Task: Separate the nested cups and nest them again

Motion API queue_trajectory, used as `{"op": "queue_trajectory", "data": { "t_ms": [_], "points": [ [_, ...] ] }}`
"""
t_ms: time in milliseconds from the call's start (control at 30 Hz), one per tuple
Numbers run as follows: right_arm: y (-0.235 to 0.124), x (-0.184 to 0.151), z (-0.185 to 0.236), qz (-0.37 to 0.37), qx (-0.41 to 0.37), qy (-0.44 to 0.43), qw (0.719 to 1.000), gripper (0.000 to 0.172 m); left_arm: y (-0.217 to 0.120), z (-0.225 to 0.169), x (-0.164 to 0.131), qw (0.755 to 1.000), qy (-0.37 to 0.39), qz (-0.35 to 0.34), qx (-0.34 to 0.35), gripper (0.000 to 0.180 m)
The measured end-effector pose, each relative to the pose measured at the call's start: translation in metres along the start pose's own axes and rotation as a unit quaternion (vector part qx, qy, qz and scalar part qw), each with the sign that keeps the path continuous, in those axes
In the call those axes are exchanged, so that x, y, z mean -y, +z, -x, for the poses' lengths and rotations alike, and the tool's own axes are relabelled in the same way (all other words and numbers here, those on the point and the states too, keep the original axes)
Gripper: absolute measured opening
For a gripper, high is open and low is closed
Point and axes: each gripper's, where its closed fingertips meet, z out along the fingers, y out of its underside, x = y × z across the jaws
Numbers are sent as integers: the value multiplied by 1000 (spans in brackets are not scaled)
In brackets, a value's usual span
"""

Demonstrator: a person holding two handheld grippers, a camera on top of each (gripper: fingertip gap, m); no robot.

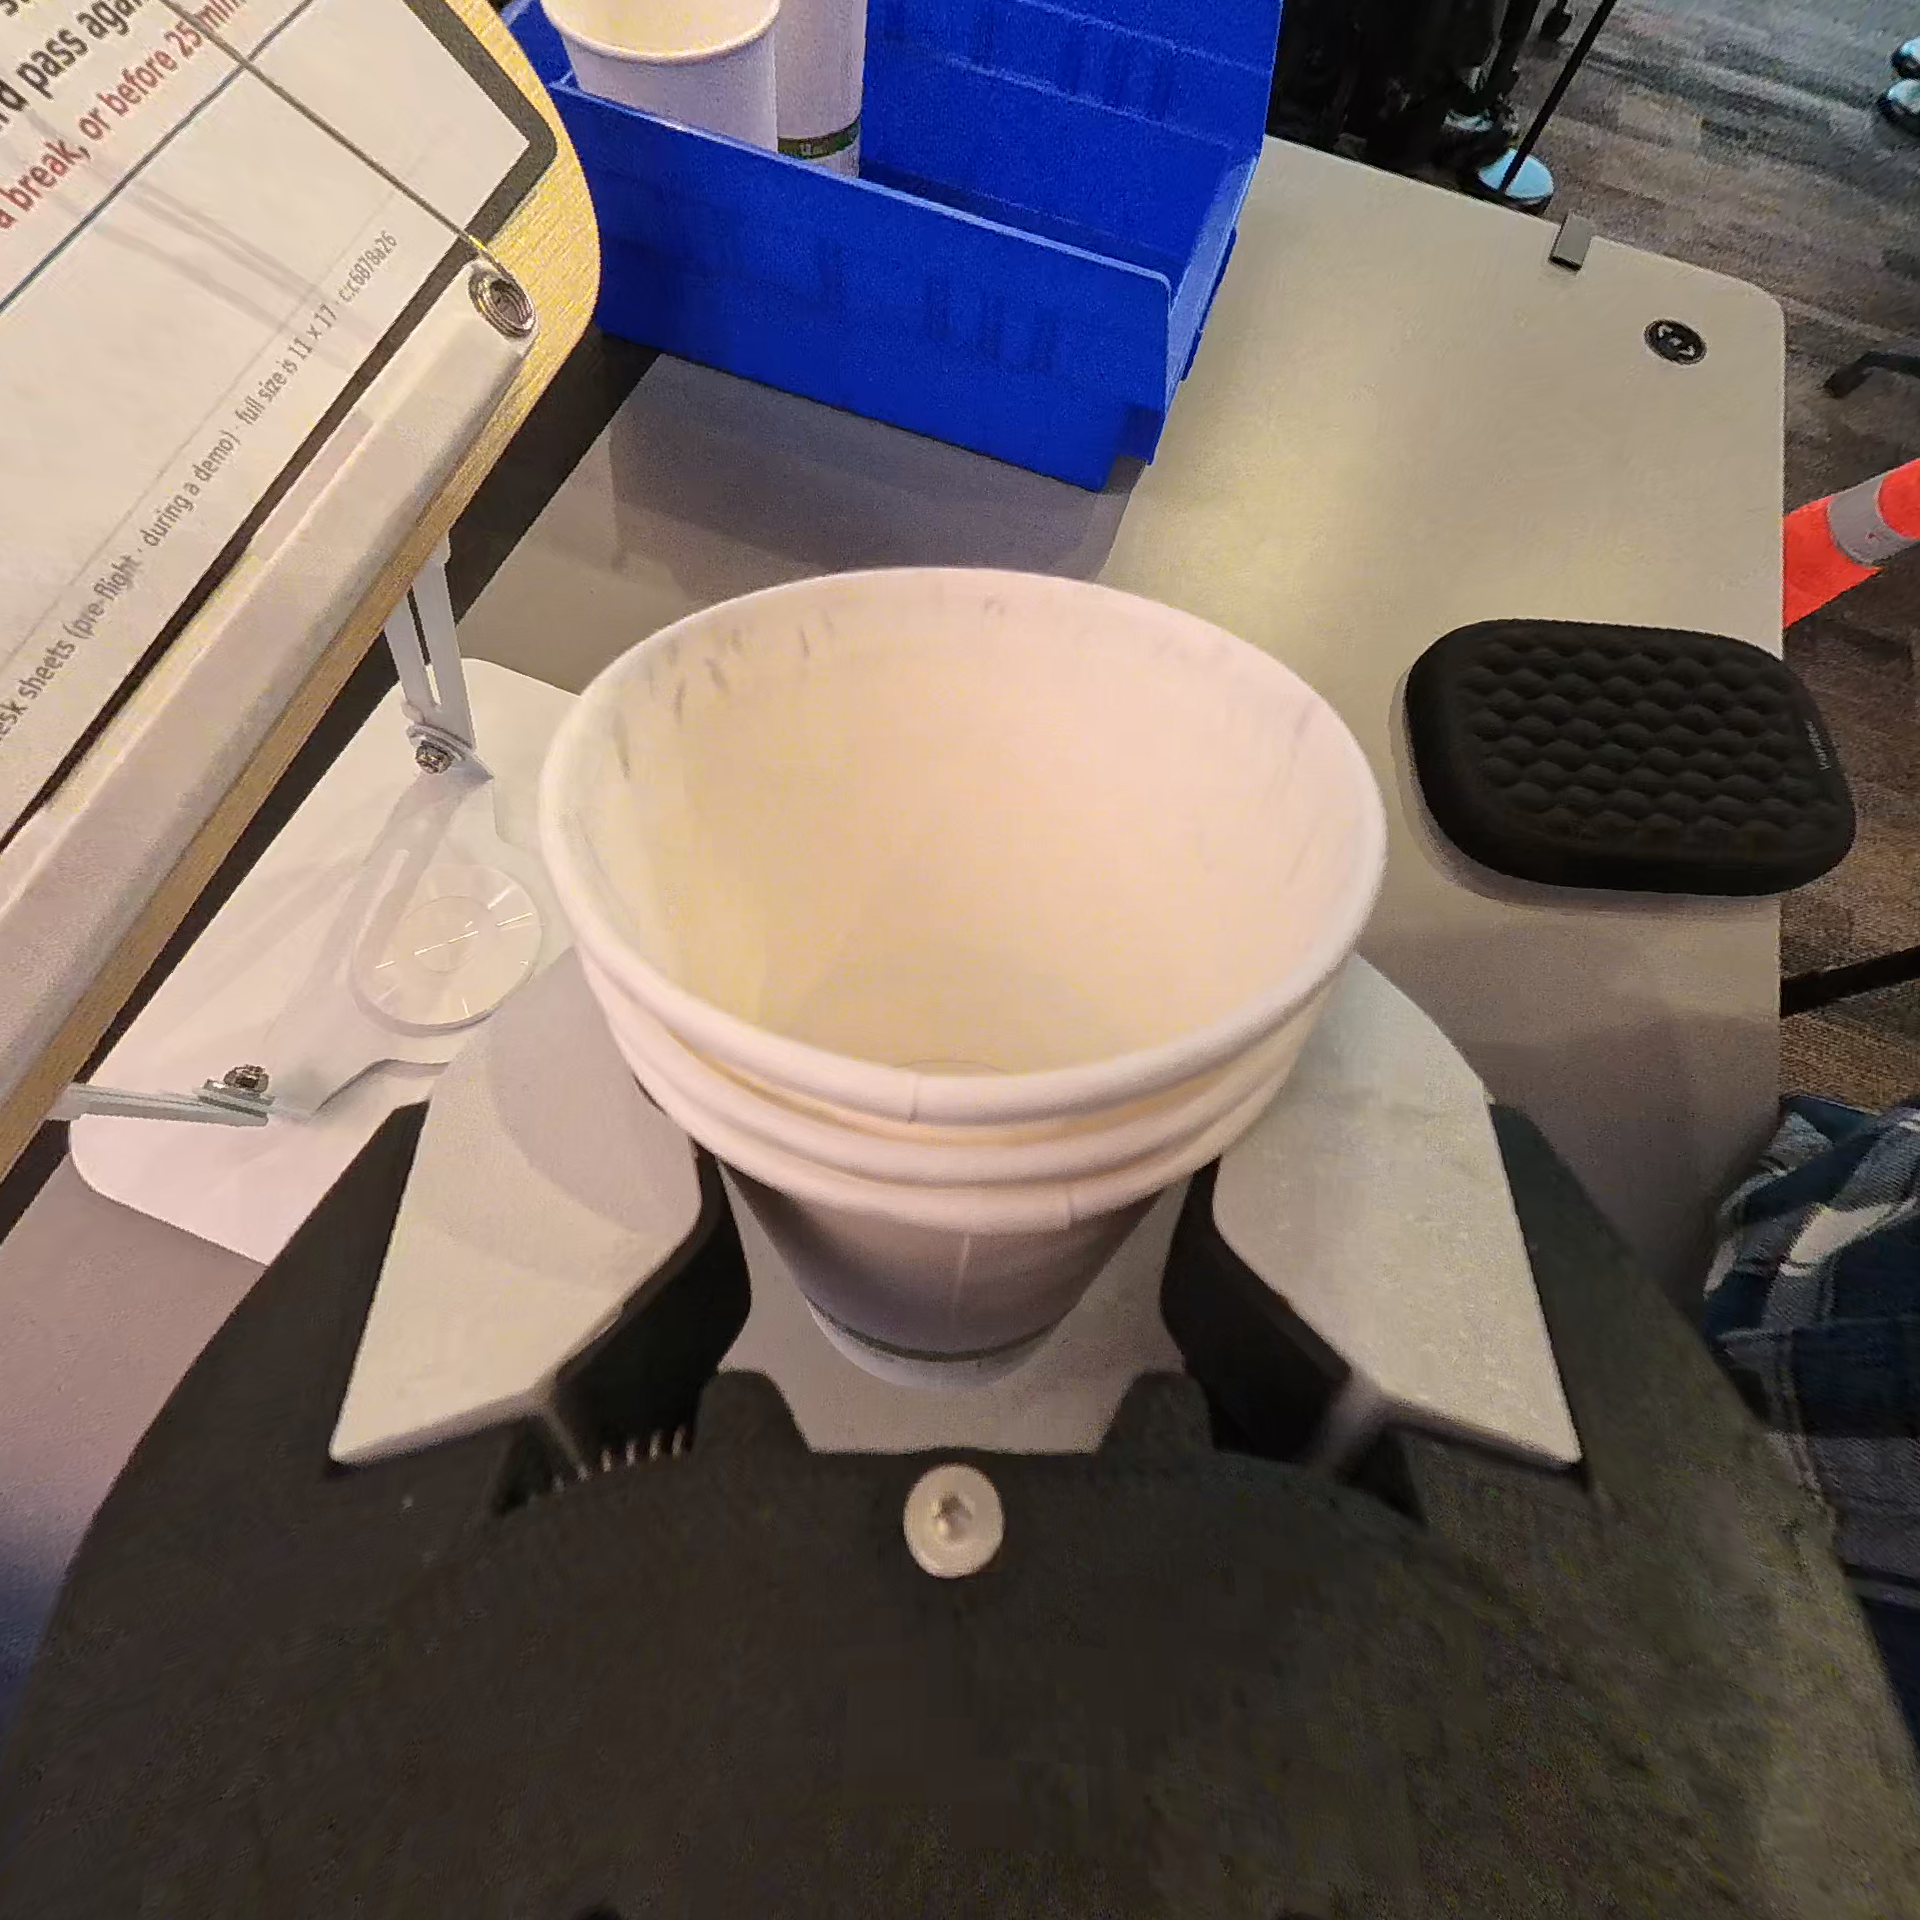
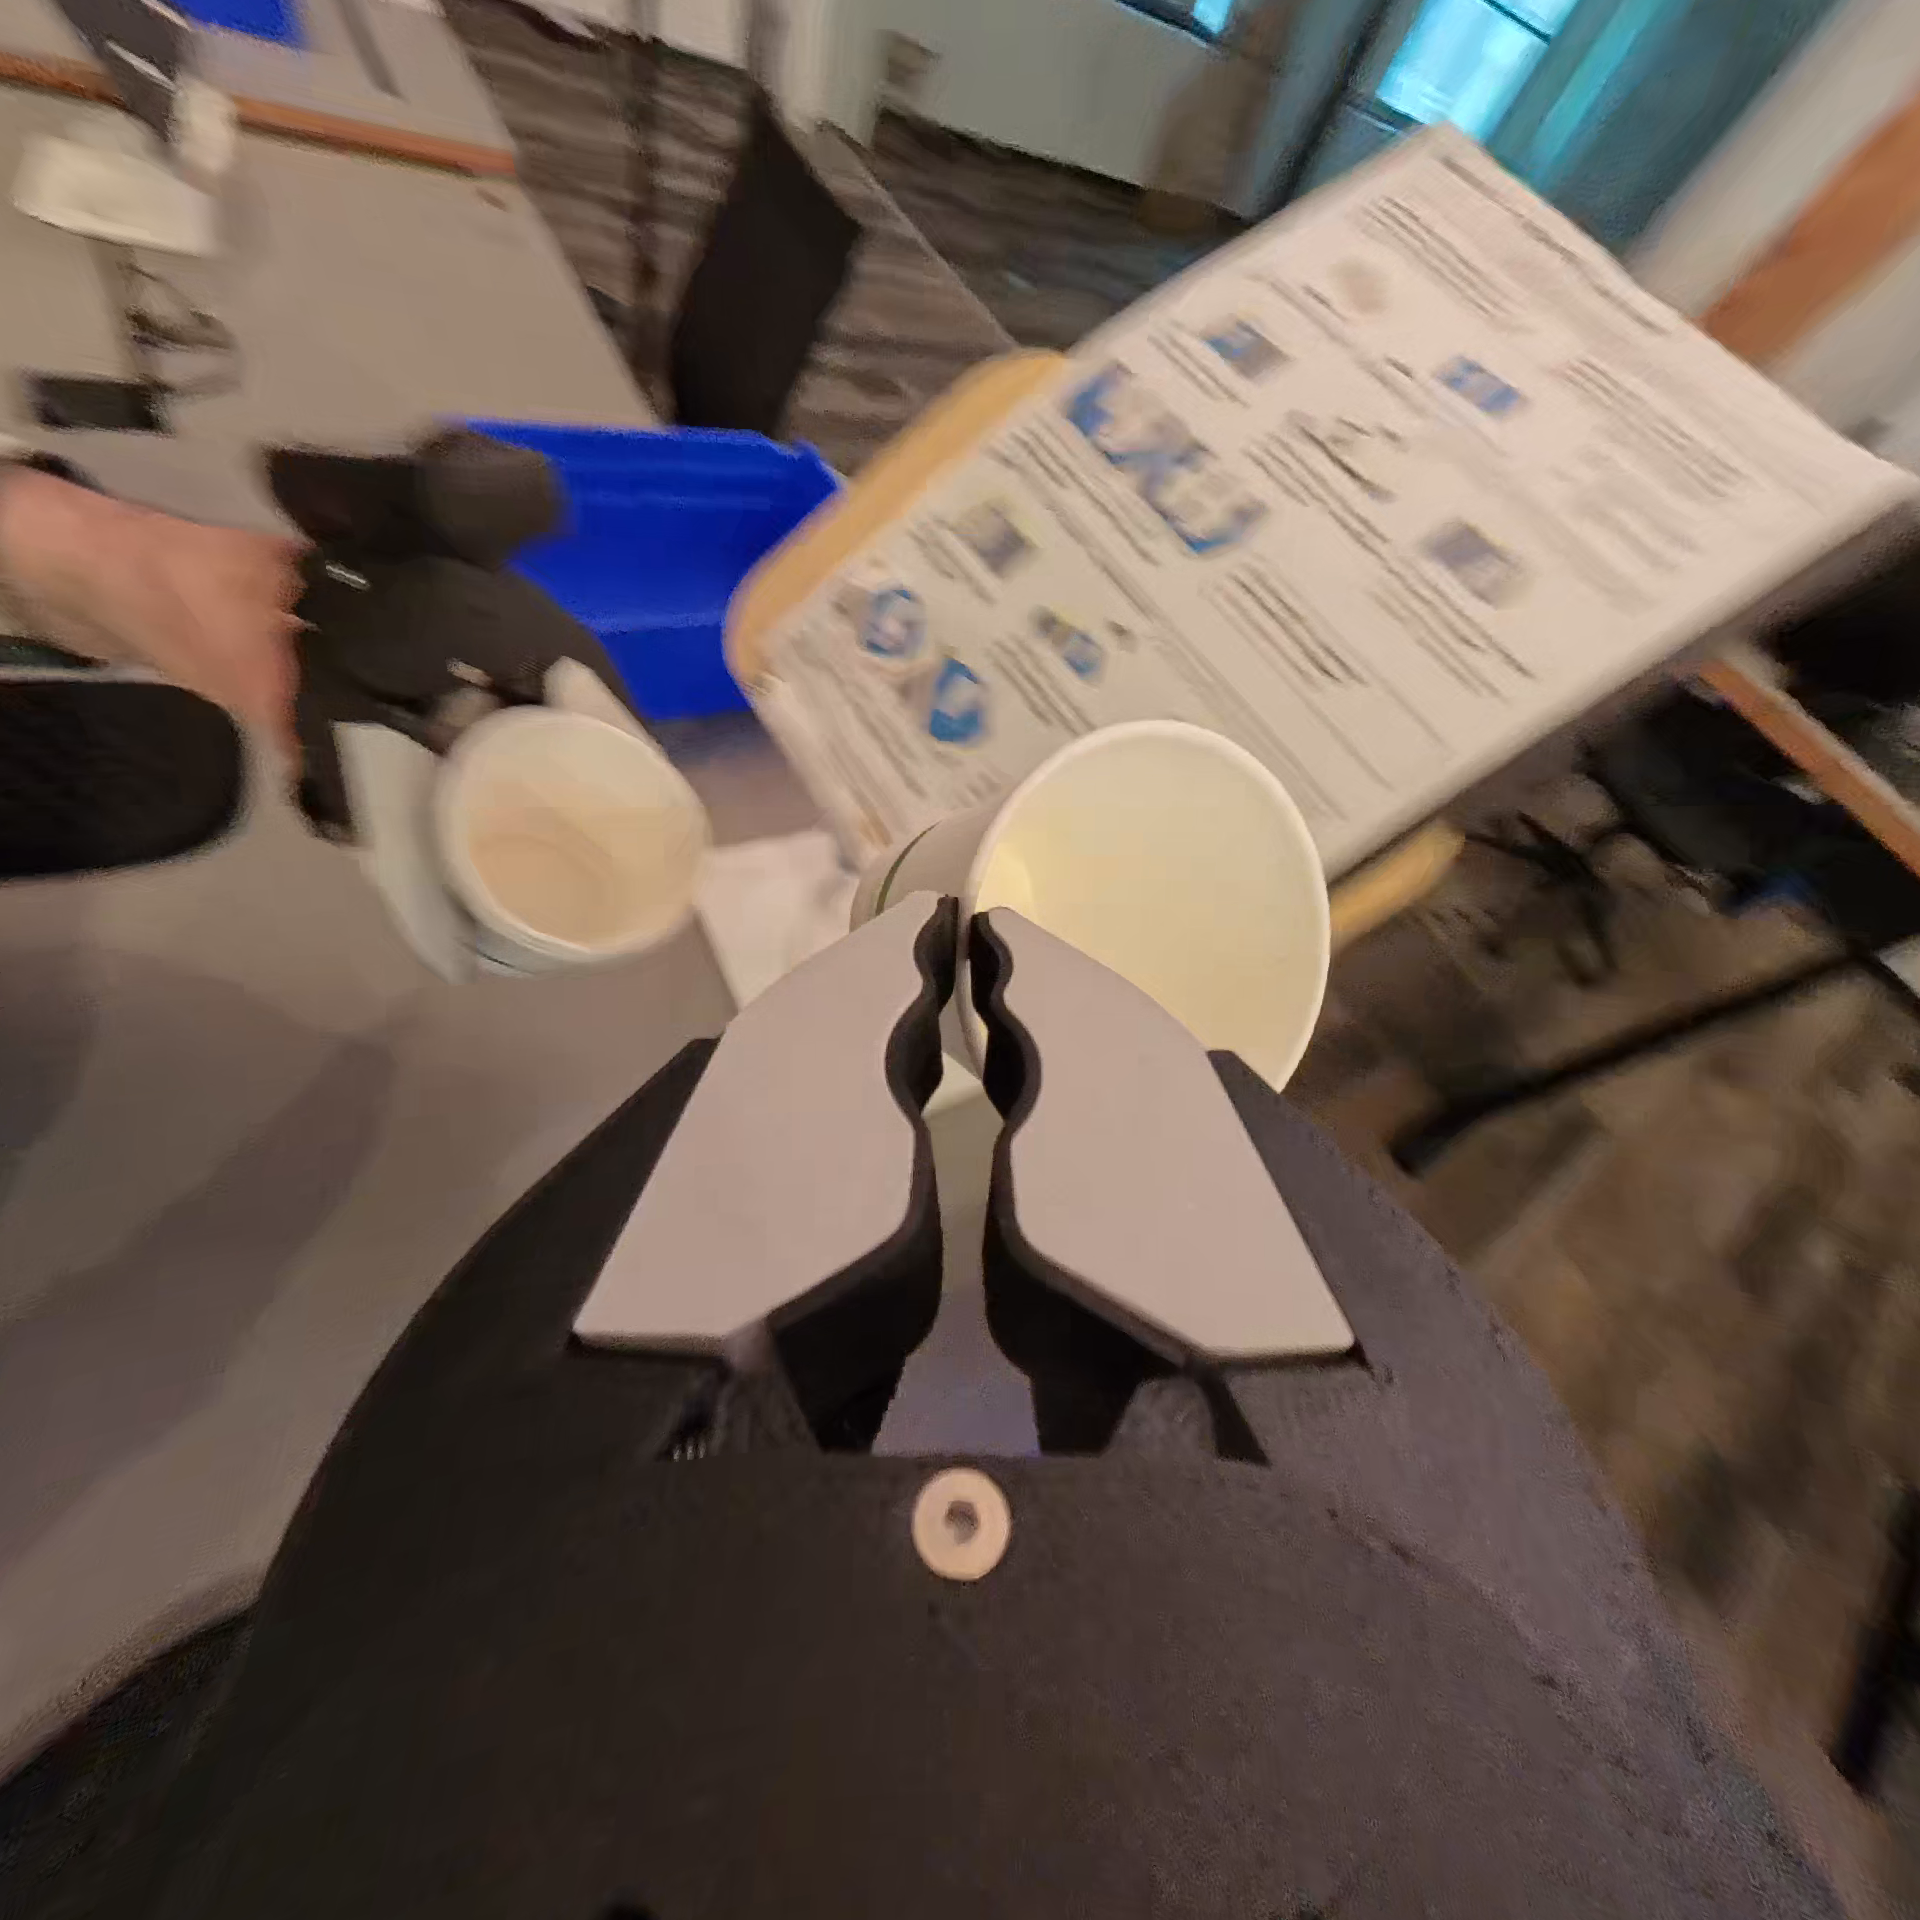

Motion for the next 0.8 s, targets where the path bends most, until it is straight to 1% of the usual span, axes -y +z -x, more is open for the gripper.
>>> {"op": "queue_trajectory", "data": {
  "t_ms": [33, 133, 200, 333, 433, 600, 800],
  "points": [
    [-9, -13, -19, 24, -35, -1, 999, 3, 0, 0, 0, 1000, 2, 1, 1, 102],
    [-30, -63, -65, 101, -114, 8, 988, 3, 1, -1, 1, 1000, -1, -4, -3, 102],
    [-35, -101, -81, 153, -138, 17, 978, 3, 2, -1, 2, 1000, 0, -3, -4, 102],
    [-26, -168, -86, 220, -138, 43, 965, 3, 4, -3, 1, 1000, 0, -1, -7, 102],
    [-12, -209, -80, 259, -123, 51, 957, 3, 5, -3, 0, 1000, -1, 1, -8, 102],
    [13, -257, -69, 297, -98, 61, 948, 3, 4, -2, -1, 1000, -3, 4, -7, 102],
    [33, -281, -62, 308, -80, 68, 945, 3, 3, -1, -4, 1000, -5, 6, -6, 102]
  ]
}}
